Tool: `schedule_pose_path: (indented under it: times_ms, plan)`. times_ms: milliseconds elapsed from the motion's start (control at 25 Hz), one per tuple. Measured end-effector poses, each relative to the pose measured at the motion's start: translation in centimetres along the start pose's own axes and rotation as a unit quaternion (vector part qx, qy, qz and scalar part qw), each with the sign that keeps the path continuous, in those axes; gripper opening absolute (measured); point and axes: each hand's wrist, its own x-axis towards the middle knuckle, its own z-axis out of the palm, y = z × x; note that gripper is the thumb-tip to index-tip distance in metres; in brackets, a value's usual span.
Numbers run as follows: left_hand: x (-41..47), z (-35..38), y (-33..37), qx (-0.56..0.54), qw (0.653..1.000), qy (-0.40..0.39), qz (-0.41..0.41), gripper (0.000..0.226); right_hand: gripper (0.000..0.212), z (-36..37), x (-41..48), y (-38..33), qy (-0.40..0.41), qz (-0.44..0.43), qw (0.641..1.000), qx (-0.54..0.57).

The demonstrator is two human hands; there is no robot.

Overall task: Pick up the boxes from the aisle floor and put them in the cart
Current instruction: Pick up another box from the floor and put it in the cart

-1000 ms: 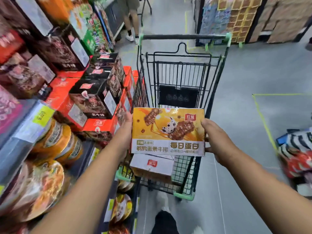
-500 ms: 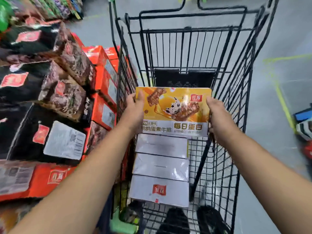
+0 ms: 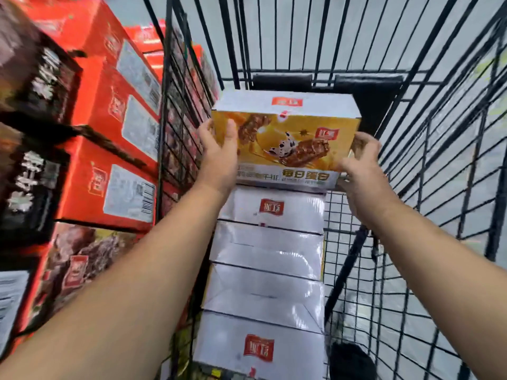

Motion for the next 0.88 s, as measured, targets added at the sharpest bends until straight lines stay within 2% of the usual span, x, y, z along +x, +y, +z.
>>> schedule_pose_path:
  times_ms: [120,320,480,680,760,880]
  plan:
    - [0.6,-0.3,-1.8,0.021,1.000,0.014,-0.002,0.073,0.059,0.8,0.4,0.9,-0.011,-0.038,0.998,-0.052]
    - [1.6,-0.1,-2.0,0.026,0.999,-0.041,-0.021,0.082,0.062,1.6,0.9,0.8,-0.008,-0.068,0.993,-0.097]
    - [1.8,-0.8,-1.7,0.072,0.993,-0.091,-0.035,0.093,0.051,1.4,1.5,0.5,0.006,-0.052,0.993,-0.108]
    - [0.0,-1.3,0.6,0.115,0.987,-0.090,-0.070,0.087,0.064,0.5,0.0,-2.5,-0.007,0.005,0.988,-0.154]
    - [-1.4,-1.7,1.9,0.105,0.987,-0.092,-0.076,0.080,0.071,-0.3,-1.3,-4.4,0.000,0.012,0.985,-0.173]
    - [-5.6,-2.5,3.6,0.064,0.991,-0.082,-0.082,0.067,0.069,-1.3,-4.1,-7.3,-0.014,-0.015,0.971,-0.236]
